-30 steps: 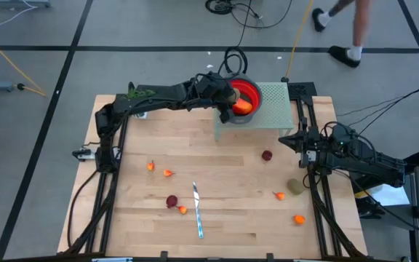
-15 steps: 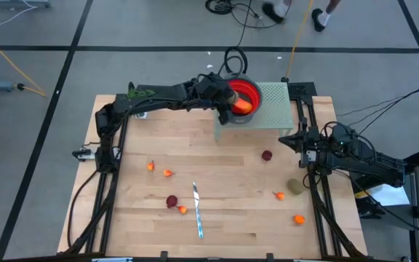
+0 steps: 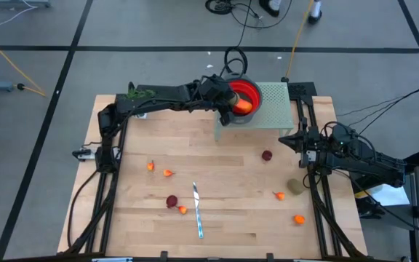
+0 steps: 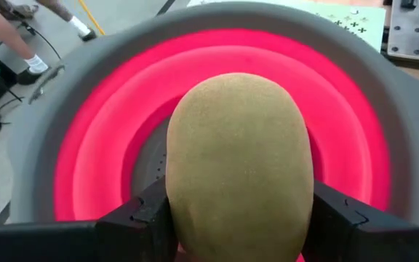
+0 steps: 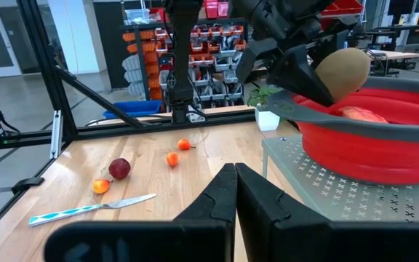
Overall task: Pick & Place Fruit
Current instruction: Put the kiwi into the red strainer bowl on the shelf, then put the pomegranate into the red strainer bowl on the shelf
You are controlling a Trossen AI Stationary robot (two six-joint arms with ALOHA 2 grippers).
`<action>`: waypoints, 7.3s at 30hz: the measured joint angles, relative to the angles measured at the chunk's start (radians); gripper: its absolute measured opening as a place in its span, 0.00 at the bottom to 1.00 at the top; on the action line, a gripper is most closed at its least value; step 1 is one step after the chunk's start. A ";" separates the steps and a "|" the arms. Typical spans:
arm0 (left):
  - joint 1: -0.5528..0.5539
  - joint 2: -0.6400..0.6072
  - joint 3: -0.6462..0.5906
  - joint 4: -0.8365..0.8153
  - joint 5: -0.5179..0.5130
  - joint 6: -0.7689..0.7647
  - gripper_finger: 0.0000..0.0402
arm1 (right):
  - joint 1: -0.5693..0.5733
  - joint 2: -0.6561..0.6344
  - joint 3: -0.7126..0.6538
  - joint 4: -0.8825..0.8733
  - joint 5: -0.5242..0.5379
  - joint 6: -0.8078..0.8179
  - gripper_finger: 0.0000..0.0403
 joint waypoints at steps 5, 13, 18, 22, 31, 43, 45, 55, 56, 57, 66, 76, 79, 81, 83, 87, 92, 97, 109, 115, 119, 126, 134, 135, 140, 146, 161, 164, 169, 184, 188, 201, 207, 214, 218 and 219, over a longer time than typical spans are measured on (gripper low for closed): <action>-0.003 0.000 0.000 0.000 0.000 -0.001 0.52 | 0.000 0.000 0.000 0.000 0.000 0.000 0.00; -0.003 0.000 0.000 0.001 0.000 -0.003 0.56 | 0.000 0.000 0.000 0.000 0.000 0.000 0.00; -0.003 0.000 0.000 0.001 -0.001 -0.003 0.63 | 0.000 0.000 0.000 0.000 0.000 0.000 0.00; -0.003 0.000 0.000 0.000 -0.011 0.005 0.67 | 0.000 0.000 0.000 0.000 0.000 0.000 0.00; -0.009 -0.084 0.000 -0.015 -0.083 0.039 0.68 | 0.000 0.000 0.000 0.000 0.000 0.000 0.00; -0.135 -0.261 0.000 -0.160 -0.271 -0.054 0.68 | 0.000 0.000 0.000 0.001 0.000 0.000 0.00; -0.165 -0.281 0.000 -0.205 -0.319 -0.084 0.68 | 0.000 0.000 0.000 0.001 0.000 0.000 0.00; -0.289 -0.303 0.000 -0.407 -0.423 -0.256 0.58 | 0.000 0.000 -0.001 0.000 0.000 0.000 0.00; -0.296 -0.303 0.000 -0.431 -0.418 -0.284 0.55 | 0.000 0.000 -0.001 0.000 0.000 0.000 0.00; -0.304 -0.303 0.000 -0.457 -0.414 -0.315 0.52 | 0.000 0.000 0.000 0.000 0.000 0.000 0.00; -0.375 -0.303 0.000 -0.633 -0.341 -0.600 0.26 | 0.000 0.000 -0.001 0.000 0.000 -0.001 0.00; -0.498 -0.291 -0.016 -0.786 -0.306 -0.946 0.07 | 0.000 0.000 -0.001 0.000 0.000 -0.001 0.00; -0.544 -0.275 -0.016 -0.824 -0.304 -1.057 0.01 | 0.000 0.000 -0.001 -0.001 0.000 -0.001 0.00; -0.576 -0.272 -0.016 -0.834 -0.304 -1.118 0.01 | 0.000 0.000 -0.001 -0.001 0.000 -0.001 0.00; -0.605 -0.261 -0.016 -0.841 -0.304 -1.181 0.03 | 0.000 0.000 -0.001 -0.002 0.000 -0.001 0.00; -0.653 -0.240 -0.018 -0.865 -0.270 -1.318 0.02 | 0.000 0.000 -0.001 -0.006 0.000 -0.001 0.00; -0.691 -0.201 -0.022 -0.909 -0.191 -1.468 0.02 | 0.000 0.001 -0.001 -0.010 0.000 -0.001 0.00; -0.711 -0.151 -0.022 -0.931 -0.117 -1.538 0.01 | 0.000 0.002 -0.001 -0.019 -0.001 -0.001 0.00; -0.721 -0.075 -0.022 -0.942 0.044 -1.605 0.00 | 0.000 0.002 -0.001 -0.023 0.000 -0.001 0.00; -0.730 -0.076 -0.022 -0.951 0.044 -1.640 0.00 | 0.000 0.002 -0.001 -0.023 0.000 -0.001 0.00; -0.738 -0.077 -0.035 -0.944 0.044 -1.654 0.02 | 0.000 0.002 -0.001 -0.023 0.000 -0.001 0.00; -0.756 -0.077 -0.151 -0.938 0.091 -1.744 0.14 | 0.000 0.002 -0.001 -0.023 0.000 -0.001 0.00; -0.781 -0.077 -0.256 -0.859 0.134 -1.780 0.38 | 0.000 0.002 -0.001 -0.024 0.000 -0.002 0.00; -0.782 -0.077 -0.261 -0.850 0.134 -1.780 0.41 | 0.000 0.002 -0.001 -0.023 0.000 -0.003 0.00; -0.788 -0.077 -0.309 -0.800 0.146 -1.789 0.55 | 0.000 0.002 -0.001 -0.024 0.000 -0.004 0.00; -0.788 -0.079 -0.396 -0.730 0.195 -1.801 0.65 | 0.000 0.002 -0.001 -0.023 0.000 -0.004 0.00; -0.788 -0.082 -0.560 -0.544 0.210 -1.796 0.71 | 0.000 0.002 -0.001 -0.024 0.000 -0.004 0.00; -0.787 -0.082 -0.587 -0.486 0.212 -1.795 0.71 | 0.000 0.002 -0.001 -0.024 0.000 -0.004 0.00; -0.787 -0.082 -0.622 -0.448 0.213 -1.796 0.71 | 0.000 0.002 -0.001 -0.024 0.000 -0.004 0.00; -0.786 -0.082 -0.628 -0.446 0.201 -1.752 0.71 | 0.000 0.002 -0.001 -0.024 0.000 -0.004 0.00; -0.786 -0.082 -0.628 -0.449 0.175 -1.750 0.64 | 0.000 0.002 -0.001 -0.024 0.000 -0.004 0.00; -0.786 -0.082 -0.628 -0.454 0.174 -1.730 0.46 | 0.000 0.002 -0.001 -0.024 0.000 -0.001 0.00; -0.786 -0.128 -0.628 -0.509 0.207 -1.723 0.47 | 0.000 0.002 -0.001 -0.023 0.000 -0.001 0.00; -0.787 -0.268 -0.628 -0.597 0.123 -1.770 0.44 | 0.000 0.002 -0.001 -0.023 0.000 -0.001 0.00; -0.789 -0.353 -0.628 -0.662 -0.002 -1.834 0.47 | 0.000 0.002 -0.001 -0.023 0.000 -0.001 0.00; -0.790 -0.373 -0.628 -0.679 -0.031 -1.846 0.47 | 0.000 0.002 -0.001 -0.023 0.000 -0.001 0.00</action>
